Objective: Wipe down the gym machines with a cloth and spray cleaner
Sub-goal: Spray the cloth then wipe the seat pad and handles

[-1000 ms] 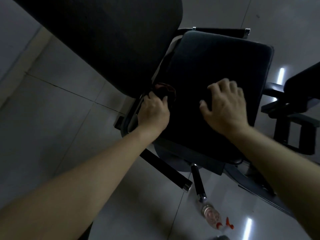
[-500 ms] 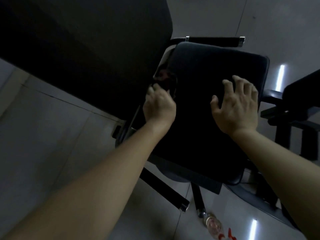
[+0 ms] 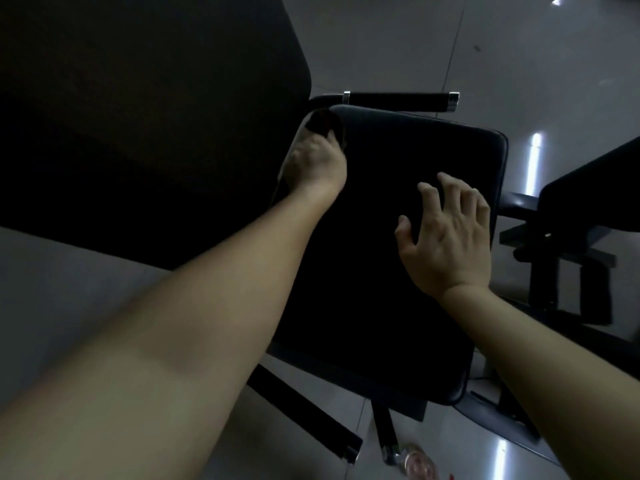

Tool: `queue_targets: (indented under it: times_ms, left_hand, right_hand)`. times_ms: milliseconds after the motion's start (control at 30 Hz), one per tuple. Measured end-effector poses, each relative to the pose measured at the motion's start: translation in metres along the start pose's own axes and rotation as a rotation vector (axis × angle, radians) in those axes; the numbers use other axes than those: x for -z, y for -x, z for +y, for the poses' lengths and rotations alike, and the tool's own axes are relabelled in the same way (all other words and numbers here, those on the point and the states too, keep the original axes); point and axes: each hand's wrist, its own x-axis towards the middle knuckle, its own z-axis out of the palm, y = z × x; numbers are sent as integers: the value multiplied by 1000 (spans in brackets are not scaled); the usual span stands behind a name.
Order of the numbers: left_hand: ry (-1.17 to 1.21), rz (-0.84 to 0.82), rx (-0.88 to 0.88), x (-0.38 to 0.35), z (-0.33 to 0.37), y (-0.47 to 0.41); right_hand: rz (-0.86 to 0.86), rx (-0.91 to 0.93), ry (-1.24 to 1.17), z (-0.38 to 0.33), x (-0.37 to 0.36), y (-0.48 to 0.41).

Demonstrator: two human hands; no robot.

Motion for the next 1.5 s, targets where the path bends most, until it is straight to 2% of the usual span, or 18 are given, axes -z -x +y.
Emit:
queue_targets:
  times_ms: [100,200,400,533,700,867,1033,1133,1267,1333,1500]
  left_hand:
    - [-82,66,-35,-6,-47,54]
    - [-68,31,12,-8,-64,83]
    - [70,-13,147,-15,6,11]
    - [136,121,195,-13,48,-48]
    - [24,114,60,-18,21,-15]
    - [-73,63,44,-14,-28,46]
    - [20,84,173,-25,24,-10]
    - [13,111,89,-24,59,-50]
    - [-243,1,-121,-16,79,-77]
    - [-285,-40,-249,-16,78,-76]
    - [-42,-115,-545,-5,48,-58]
  right_hand:
    - [-23,1,-18,-2,6,1]
    - [-43,3,-16,-2,7,1]
    - [-48,-20,10,-3,5,-1]
    - [-33,-3,1,-1,1,-1]
    - [-43,-8,-29,-1,6,-1]
    - [-84,-14,-14,-1,9,-1]
    - [-68,-27,-8,-2,6,-3]
    - [-66,-17,-23,0,6,-3]
    - [-56,-13,-63,1,5,-4]
    - [-57,-12,-80,4,3,-2]
    - [-75,-13,-97,4,7,-2]
